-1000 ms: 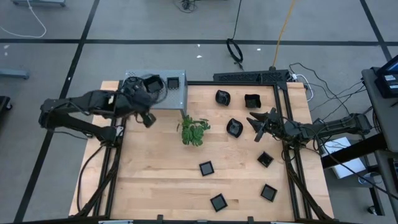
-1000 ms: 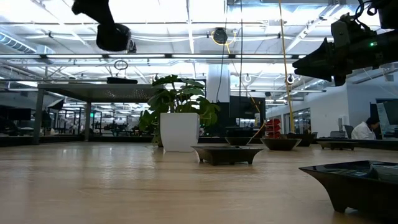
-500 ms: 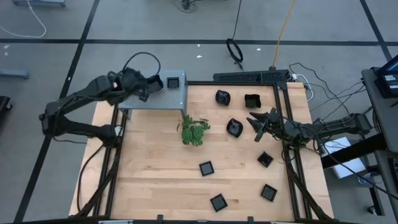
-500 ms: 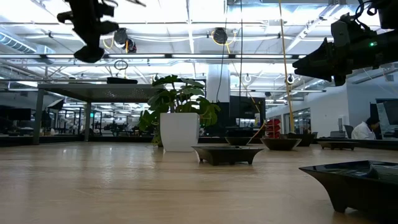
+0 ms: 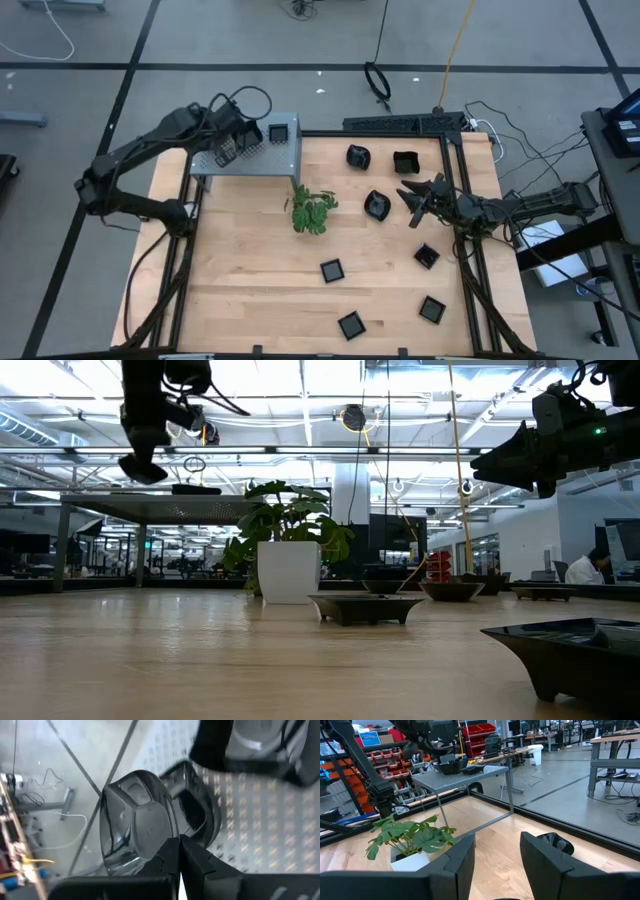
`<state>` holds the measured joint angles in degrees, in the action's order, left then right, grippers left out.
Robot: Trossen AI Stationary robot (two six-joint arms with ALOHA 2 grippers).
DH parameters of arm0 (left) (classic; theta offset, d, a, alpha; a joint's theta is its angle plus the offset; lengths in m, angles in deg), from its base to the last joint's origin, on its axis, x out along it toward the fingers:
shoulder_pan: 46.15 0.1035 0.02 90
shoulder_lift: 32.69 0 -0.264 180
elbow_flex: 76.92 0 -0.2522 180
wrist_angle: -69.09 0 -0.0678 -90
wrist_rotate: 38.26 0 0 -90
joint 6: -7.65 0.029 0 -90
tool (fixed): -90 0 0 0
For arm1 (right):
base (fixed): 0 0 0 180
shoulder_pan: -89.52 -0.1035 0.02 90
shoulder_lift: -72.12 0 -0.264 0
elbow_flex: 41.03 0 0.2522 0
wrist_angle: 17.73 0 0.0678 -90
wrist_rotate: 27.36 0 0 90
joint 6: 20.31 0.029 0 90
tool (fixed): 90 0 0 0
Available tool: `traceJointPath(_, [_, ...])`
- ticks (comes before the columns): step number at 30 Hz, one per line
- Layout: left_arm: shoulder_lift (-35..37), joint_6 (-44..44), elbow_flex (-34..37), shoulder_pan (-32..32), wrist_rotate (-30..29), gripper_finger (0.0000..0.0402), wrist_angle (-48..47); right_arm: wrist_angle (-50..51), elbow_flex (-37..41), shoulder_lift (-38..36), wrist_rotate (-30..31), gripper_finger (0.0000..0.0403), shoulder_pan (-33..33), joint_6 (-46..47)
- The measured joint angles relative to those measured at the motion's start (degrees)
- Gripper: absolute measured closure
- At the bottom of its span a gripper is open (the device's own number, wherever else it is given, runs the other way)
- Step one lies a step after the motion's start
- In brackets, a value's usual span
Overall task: Pick & Place Mini shaped plates
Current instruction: Stack the leaf shaped plate on top of the leaf shaped plate on the shelf
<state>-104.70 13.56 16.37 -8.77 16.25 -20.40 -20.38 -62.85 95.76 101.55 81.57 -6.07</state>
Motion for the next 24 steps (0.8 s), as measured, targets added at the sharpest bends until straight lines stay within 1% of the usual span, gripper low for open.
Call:
traceJointPath(5, [-0.2,11.8,0.6,1.4,1.7,0.0381,-0.8,0.0,0.0,0.0,0.0,0.0259,0.0,0.0])
traceJointPath(11, [-0.2,25.3,1.5,2.8,2.7,0.0393,-0.8,0.0,0.0,0.0,0.0,0.0257,0.0,0.0])
traceJointPath(15, [-0.1,29.9,1.5,3.5,3.1,0.0386,-0.8,0.0,0.0,0.0,0.0,0.0259,0.0,0.0])
traceJointPath(21, [-0.1,36.4,1.5,4.6,6.8,0.0381,-0.7,0.0,0.0,0.0,0.0,0.0258,0.0,0.0])
traceJointPath(24, [-0.1,38.2,1.5,5.0,7.2,0.0381,-0.4,0.0,0.0,0.0,0.0,0.0259,0.0,0.0])
